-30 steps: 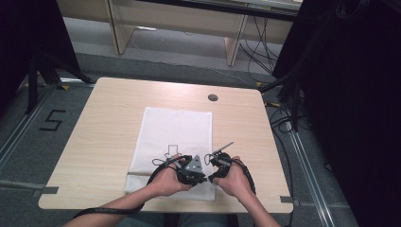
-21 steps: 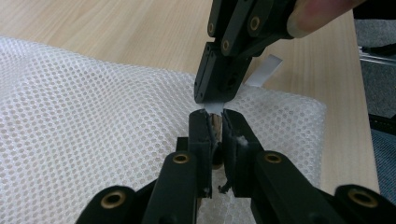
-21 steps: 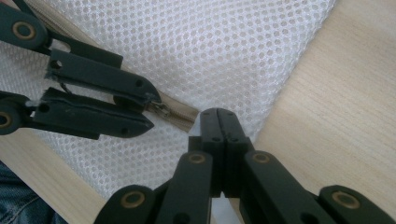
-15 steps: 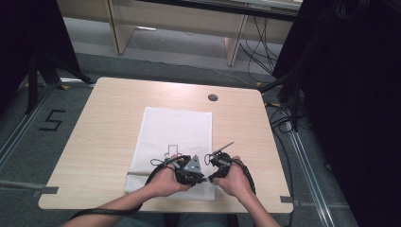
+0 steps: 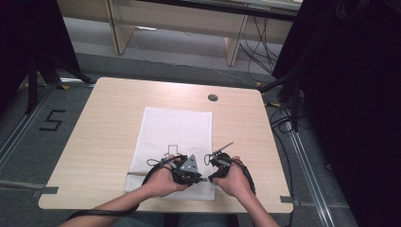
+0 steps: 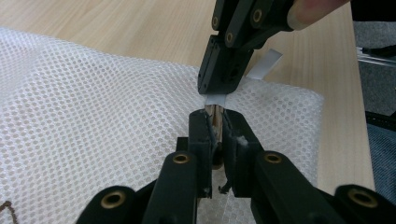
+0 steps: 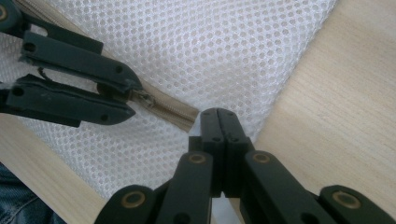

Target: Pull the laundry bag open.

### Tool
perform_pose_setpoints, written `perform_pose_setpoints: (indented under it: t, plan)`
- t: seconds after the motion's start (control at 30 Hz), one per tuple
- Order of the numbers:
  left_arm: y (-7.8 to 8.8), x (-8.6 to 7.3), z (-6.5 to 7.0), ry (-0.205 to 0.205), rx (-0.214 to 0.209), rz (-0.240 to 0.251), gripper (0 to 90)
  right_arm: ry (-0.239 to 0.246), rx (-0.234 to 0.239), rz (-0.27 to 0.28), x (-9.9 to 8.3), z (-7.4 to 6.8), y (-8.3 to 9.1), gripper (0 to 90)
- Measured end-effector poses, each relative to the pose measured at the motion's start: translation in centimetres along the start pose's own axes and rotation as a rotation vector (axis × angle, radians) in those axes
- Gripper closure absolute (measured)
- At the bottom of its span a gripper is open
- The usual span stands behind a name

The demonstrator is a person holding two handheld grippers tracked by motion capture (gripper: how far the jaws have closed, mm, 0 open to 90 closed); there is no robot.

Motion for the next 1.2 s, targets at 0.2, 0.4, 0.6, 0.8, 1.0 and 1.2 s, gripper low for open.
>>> perform_pose_setpoints:
  t: [0.2, 0.4, 0.6, 0.8, 1.0, 1.2]
  plan:
    - [0.0, 0.1, 0.1, 0.003, -0.002, 0.004, 82.2, -0.003, 0.005, 0.000, 0.0, 0.0, 0.0, 90.0]
    - [0.6, -0.2, -0.2, -0.006, 0.005, -0.004, 82.2, 0.001, -0.005, 0.002, 0.0, 0.0, -0.1, 90.0]
    - [0.6, -0.2, -0.1, 0.010, 0.003, 0.009, 82.2, -0.014, -0.011, -0.006, -0.1, 0.0, 0.0, 90.0]
    - [0.6, -0.2, -0.1, 0.008, 0.001, 0.009, 82.2, -0.004, -0.005, 0.001, 0.0, 0.0, 0.0, 90.0]
    - [0.9, -0.3, -0.1, -0.004, 0.005, 0.002, 82.2, -0.002, -0.003, 0.001, 0.0, 0.0, 0.0, 90.0]
    - [1.1, -0.5, -0.3, -0.005, 0.009, -0.003, 82.2, -0.002, -0.007, 0.003, 0.0, 0.0, -0.1, 90.0]
Point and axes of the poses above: each handheld gripper's, and its own axes: y roughly backward along the jaws, x roughly out of its top, z roughly to its right, the point moved 7 cm from there along -y, roughly forward along the jaws, and after that the axes turned 2 degrees about -z, right-handed, at the moved point
